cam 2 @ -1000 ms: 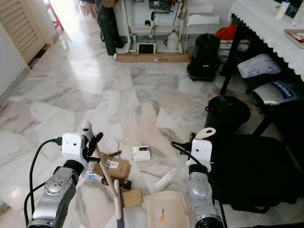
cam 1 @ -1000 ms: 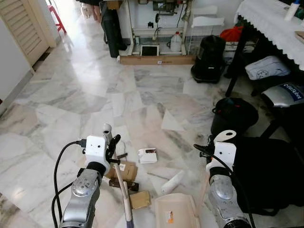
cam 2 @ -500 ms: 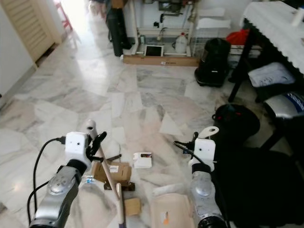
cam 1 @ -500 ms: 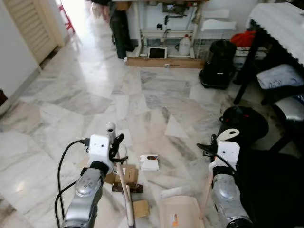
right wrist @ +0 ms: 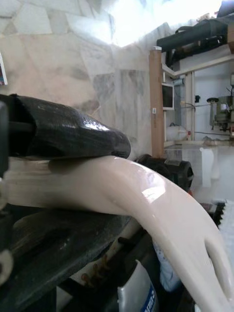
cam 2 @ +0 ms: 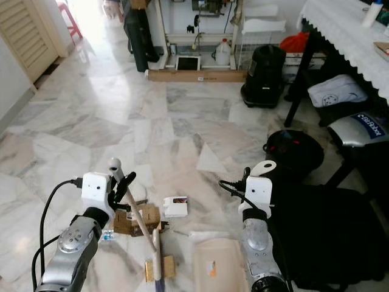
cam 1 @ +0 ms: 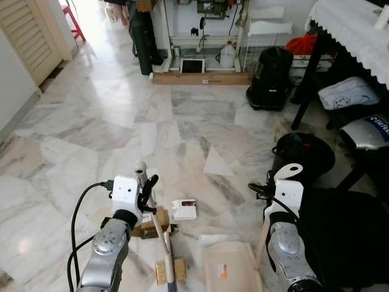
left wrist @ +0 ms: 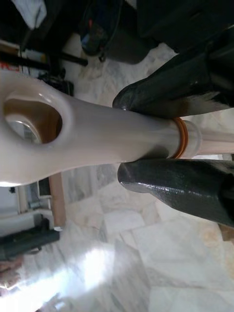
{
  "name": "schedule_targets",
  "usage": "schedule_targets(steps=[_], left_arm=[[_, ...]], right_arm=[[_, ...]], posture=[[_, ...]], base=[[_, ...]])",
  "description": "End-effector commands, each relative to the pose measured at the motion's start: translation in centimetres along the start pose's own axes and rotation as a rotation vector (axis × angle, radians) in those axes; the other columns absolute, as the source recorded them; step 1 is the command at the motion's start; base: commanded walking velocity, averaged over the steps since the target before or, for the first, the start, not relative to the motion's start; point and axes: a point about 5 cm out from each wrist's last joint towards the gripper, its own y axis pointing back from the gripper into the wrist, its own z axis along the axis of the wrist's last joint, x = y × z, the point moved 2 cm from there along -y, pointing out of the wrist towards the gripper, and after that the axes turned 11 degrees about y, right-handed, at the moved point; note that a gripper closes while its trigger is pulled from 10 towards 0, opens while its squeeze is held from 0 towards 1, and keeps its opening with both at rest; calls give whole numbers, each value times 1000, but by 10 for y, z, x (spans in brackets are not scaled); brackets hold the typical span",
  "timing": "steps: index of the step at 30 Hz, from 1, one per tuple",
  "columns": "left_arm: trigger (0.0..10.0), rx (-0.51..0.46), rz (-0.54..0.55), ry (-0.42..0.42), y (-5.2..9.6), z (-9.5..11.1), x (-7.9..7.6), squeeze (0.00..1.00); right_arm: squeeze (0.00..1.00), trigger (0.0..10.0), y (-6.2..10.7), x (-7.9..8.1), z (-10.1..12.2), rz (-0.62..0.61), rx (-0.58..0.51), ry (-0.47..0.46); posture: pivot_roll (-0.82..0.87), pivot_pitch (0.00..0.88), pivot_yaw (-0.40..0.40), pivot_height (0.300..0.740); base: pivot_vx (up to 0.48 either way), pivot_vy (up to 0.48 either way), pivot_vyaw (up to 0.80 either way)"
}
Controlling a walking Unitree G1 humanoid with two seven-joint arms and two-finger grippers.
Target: Sweep floor
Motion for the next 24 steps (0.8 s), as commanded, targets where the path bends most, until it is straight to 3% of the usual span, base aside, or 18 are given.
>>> schedule_targets(steps=[1,15,24], left_arm=[[10000,-29,-21,-26,2,10,1,0],[10000,39,-71,-120,7,5,7,0],[10000,72,-68,-113,6,-3,10,0]], right_arm=[[0,10000,0,3,1,2,-1,-9],[0,10000,5,9,-12,20,60,16],[0,10000,4,14,-14,37,64,-2]], posture=[[85,41,51,740],[93,51,55,740],[93,53,56,740]], base=[[0,0,0],[0,0,0],[0,0,0]])
